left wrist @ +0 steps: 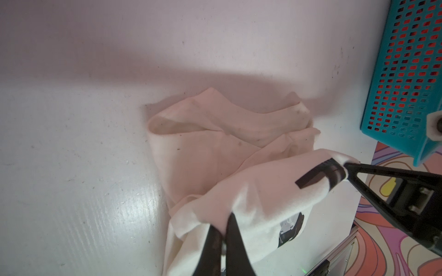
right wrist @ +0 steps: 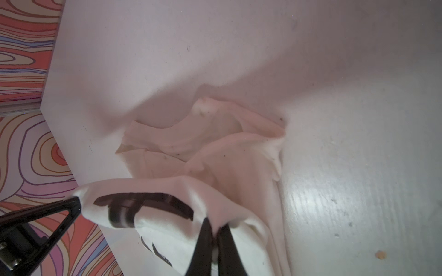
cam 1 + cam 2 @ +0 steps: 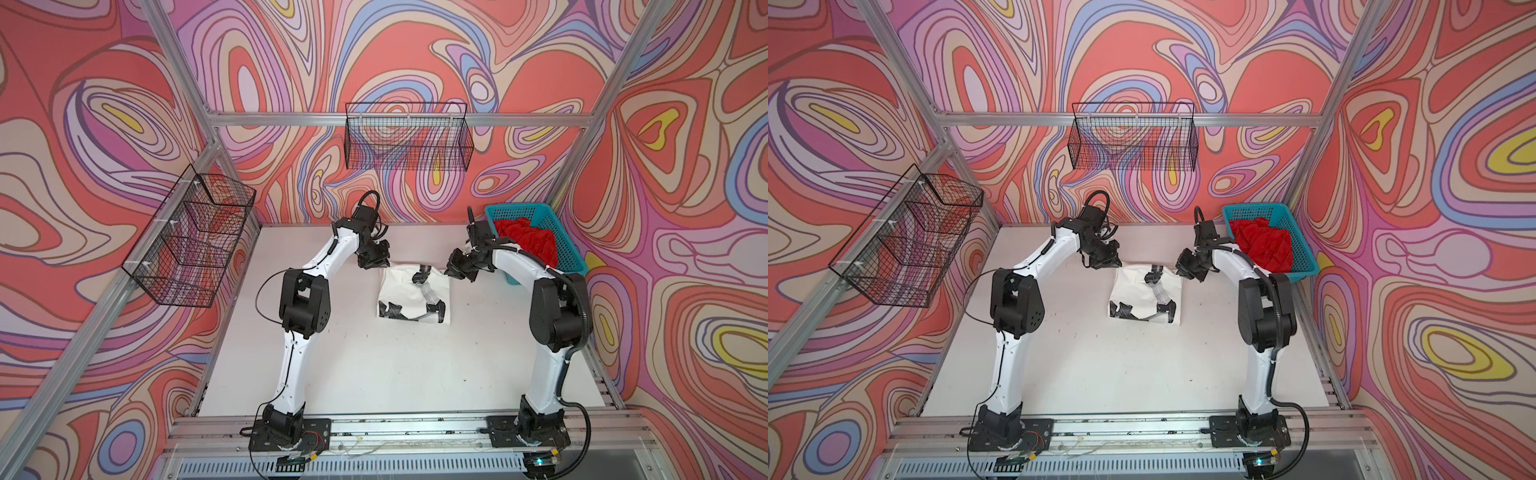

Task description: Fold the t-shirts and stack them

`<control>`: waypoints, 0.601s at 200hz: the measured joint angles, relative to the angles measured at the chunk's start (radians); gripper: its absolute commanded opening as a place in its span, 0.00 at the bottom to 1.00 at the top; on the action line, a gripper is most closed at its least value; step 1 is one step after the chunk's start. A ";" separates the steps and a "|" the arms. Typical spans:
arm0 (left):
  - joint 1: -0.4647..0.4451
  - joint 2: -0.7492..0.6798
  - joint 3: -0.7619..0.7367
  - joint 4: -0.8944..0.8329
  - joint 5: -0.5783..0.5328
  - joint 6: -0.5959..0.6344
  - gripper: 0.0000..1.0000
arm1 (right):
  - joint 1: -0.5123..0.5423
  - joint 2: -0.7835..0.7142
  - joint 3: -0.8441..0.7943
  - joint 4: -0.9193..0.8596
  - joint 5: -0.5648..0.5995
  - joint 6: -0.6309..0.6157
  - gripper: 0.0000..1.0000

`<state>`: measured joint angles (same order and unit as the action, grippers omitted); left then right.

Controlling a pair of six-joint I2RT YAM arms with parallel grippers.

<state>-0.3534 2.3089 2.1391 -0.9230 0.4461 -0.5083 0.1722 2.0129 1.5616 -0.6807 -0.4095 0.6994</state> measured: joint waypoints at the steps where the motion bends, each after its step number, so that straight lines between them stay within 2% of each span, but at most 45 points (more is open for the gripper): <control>1: 0.000 0.002 0.002 0.000 0.000 0.000 0.00 | 0.000 0.002 0.001 0.001 0.000 0.000 0.00; 5: 0.001 0.008 0.008 -0.001 0.000 0.000 0.00 | 0.000 0.010 0.006 0.002 -0.001 -0.002 0.00; 11: 0.002 0.014 0.013 0.002 0.000 0.000 0.01 | -0.001 0.023 0.014 0.003 -0.002 -0.004 0.10; 22: 0.004 0.024 0.021 0.001 -0.002 -0.001 0.36 | -0.002 0.047 0.033 0.004 -0.003 -0.011 0.30; 29: 0.004 0.031 0.028 0.002 -0.005 -0.001 0.54 | -0.003 0.063 0.050 0.000 -0.002 -0.019 0.41; 42: 0.004 0.041 0.045 0.001 -0.019 -0.008 0.80 | -0.006 0.093 0.095 -0.011 0.004 -0.043 0.51; 46: 0.004 0.042 0.050 0.002 -0.024 -0.008 0.85 | -0.008 0.100 0.110 -0.014 0.011 -0.044 0.54; 63: 0.005 0.043 0.065 0.004 -0.048 -0.018 0.92 | -0.010 0.104 0.146 -0.031 0.039 -0.074 0.60; 91: 0.006 0.020 0.060 0.021 -0.087 -0.023 0.91 | -0.010 0.052 0.140 -0.044 0.074 -0.100 0.61; 120: 0.005 -0.119 -0.125 0.097 -0.090 -0.043 0.88 | 0.000 -0.080 0.012 -0.023 0.072 -0.102 0.61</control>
<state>-0.3481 2.1899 2.0144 -0.8257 0.3557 -0.5514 0.1719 1.9327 1.5734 -0.7040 -0.3374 0.5972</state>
